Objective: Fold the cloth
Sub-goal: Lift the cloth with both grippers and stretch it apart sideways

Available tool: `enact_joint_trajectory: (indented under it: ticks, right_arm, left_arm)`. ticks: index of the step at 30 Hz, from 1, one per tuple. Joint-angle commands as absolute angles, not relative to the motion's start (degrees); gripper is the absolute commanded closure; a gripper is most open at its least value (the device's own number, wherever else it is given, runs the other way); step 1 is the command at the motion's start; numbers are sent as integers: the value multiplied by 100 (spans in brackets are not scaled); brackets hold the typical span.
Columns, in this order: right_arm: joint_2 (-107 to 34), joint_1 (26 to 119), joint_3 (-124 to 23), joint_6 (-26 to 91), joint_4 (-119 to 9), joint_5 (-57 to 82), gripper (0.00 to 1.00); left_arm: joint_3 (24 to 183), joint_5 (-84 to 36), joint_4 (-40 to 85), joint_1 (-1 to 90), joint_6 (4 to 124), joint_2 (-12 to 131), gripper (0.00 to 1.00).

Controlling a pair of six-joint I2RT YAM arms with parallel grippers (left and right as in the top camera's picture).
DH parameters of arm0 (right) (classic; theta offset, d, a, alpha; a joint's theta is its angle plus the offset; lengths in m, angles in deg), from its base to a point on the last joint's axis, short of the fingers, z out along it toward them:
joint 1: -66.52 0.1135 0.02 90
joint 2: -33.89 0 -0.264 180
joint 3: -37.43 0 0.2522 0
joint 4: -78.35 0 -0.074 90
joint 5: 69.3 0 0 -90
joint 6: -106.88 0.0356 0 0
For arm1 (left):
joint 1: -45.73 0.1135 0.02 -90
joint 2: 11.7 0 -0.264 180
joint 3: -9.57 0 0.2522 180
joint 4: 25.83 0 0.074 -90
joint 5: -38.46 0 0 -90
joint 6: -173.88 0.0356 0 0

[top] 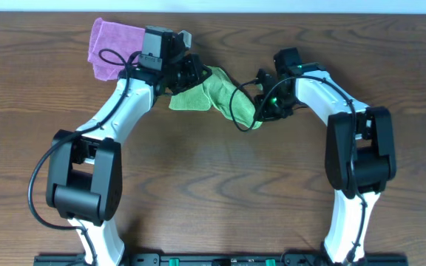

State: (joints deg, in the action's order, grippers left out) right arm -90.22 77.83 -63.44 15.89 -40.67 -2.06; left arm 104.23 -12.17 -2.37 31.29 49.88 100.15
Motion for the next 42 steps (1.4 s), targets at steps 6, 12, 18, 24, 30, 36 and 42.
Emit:
enact_joint_trajectory:
  ticks: [6,12,18,24,30,36,42]
  right_arm:
    - [-7584,7575,-6371,1921,-4095,-212,99]
    - [-6421,7573,-6371,2114,-4165,-175,99]
    - [-5635,7536,-6371,2118,-4137,85,99]
    - [-5243,7536,-6371,2162,-4023,124,99]
    - [-5165,7536,-6371,2203,-4143,498,99]
    - [-5344,7530,-6371,2201,-4784,863,99]
    - [-5925,7471,-6371,2203,-5612,979,99]
  left_arm:
    - [10506,-1167,-218,3311,5040,9213,94]
    - [10506,-1210,-139,3335,4842,8730,94]
    - [10506,-1212,-133,3337,4743,8457,94]
    - [10506,-1217,-135,3337,4697,8234,94]
    - [10506,-1468,-141,3335,4695,8112,94]
    - [10506,-2065,-233,3328,4638,8164,94]
    - [10506,-2605,-799,3328,4630,8433,94]
